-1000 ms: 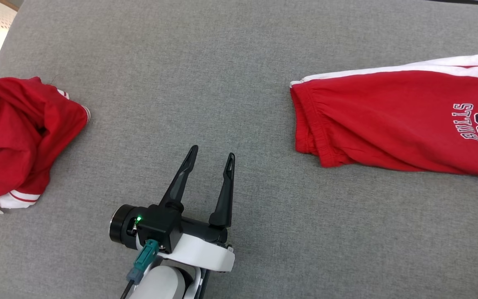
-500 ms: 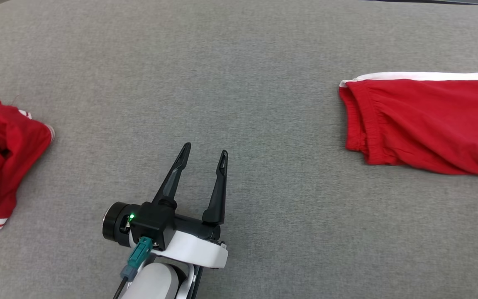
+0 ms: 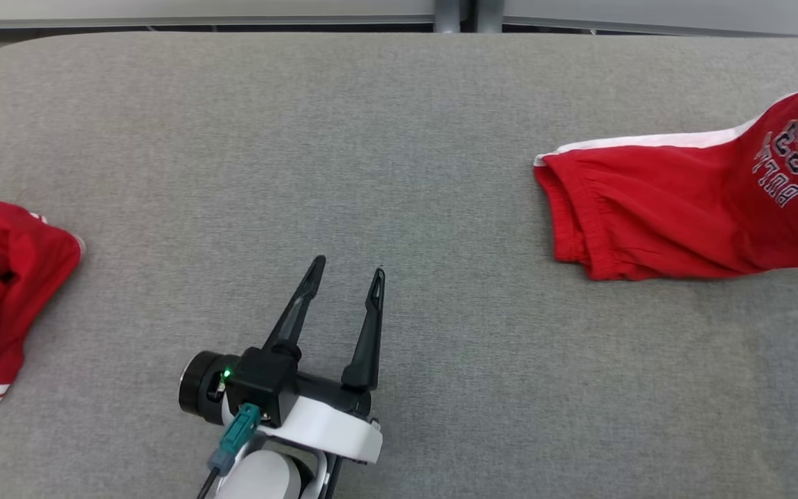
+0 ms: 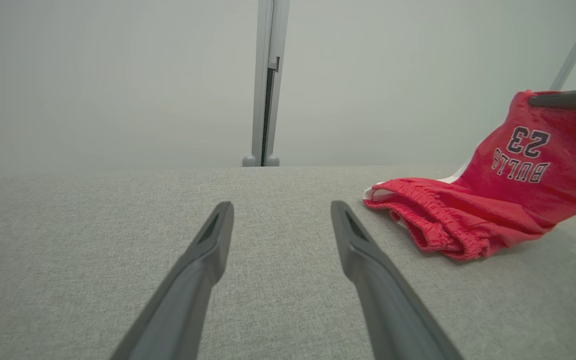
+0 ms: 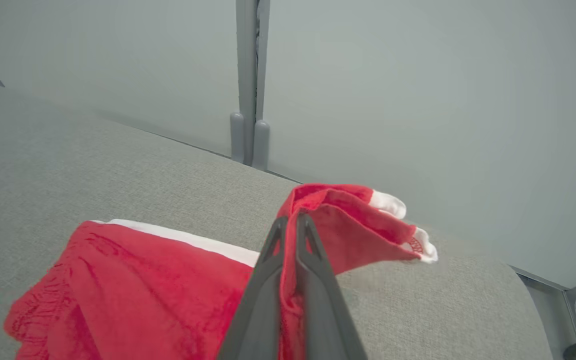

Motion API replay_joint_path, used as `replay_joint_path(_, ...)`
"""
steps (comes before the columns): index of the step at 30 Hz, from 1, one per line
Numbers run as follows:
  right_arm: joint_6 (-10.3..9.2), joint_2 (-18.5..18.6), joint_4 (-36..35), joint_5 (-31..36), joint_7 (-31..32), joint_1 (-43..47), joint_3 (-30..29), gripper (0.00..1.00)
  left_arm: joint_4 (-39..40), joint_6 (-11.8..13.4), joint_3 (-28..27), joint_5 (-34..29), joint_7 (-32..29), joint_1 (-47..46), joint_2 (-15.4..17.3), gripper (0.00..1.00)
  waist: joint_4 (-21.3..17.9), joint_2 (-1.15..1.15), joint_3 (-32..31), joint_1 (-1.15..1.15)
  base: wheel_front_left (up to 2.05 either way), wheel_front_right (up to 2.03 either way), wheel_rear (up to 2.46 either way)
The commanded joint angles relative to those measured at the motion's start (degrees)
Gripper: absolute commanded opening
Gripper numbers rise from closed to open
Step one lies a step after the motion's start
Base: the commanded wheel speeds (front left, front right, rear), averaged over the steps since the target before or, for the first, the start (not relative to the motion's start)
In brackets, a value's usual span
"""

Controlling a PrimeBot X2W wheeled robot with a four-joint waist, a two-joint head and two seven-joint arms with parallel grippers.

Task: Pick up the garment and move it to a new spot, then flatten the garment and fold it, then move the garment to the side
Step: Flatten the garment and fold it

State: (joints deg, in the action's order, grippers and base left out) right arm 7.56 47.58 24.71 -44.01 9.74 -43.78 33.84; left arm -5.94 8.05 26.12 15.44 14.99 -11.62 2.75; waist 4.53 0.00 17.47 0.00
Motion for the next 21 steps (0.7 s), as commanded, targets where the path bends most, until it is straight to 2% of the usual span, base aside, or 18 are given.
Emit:
replay_joint_path(1,-0.13,-1.16,-1.06,0.87,0.89,-0.10,-0.21,0.00,0.00,-0.23,0.00,0.23,0.22,0.91,0.25,1.00,0.81,0.00,-0.54,0.00,0.00,0.00,0.00)
replay_joint_path(8,-0.13,-8.72,-7.21,5.44,7.36,2.98,-0.32,0.00,0.00,-0.20,1.52,2.20,0.22,1.64,0.23,1.00,4.81,0.00,-0.97,0.00,0.00,0.00,0.00)
replay_joint_path(17,-0.14,-14.21,-8.13,7.03,10.72,7.35,2.23,0.00,-0.04,0.12,2.24,3.92,0.22,2.01,0.22,1.00,6.91,0.00,-1.10,0.00,0.00,0.00,0.00)
replay_joint_path(18,-0.13,-14.83,-7.96,7.17,10.49,7.82,2.40,0.07,-0.08,0.02,2.38,4.21,0.22,2.08,0.23,1.00,6.94,0.00,-1.20,0.00,0.00,0.00,0.00)
replay_joint_path(19,-0.13,-15.68,-7.93,7.04,9.84,8.38,2.27,0.68,-0.15,-0.04,2.44,4.41,0.22,2.17,0.23,1.00,6.90,0.00,-1.36,0.00,0.00,0.00,0.00)
replay_joint_path(20,-0.13,-16.71,-8.00,6.46,8.76,8.96,1.75,1.00,-0.21,-0.03,2.46,4.51,0.22,2.29,0.24,1.00,6.81,0.00,-1.60,0.00,0.00,0.00,0.00)
replay_joint_path(21,-0.13,-17.58,-8.37,5.74,7.89,9.81,1.56,1.00,-0.25,0.04,2.43,4.60,0.22,2.39,0.23,1.00,6.65,0.00,-1.88,0.00,0.00,0.00,0.00)
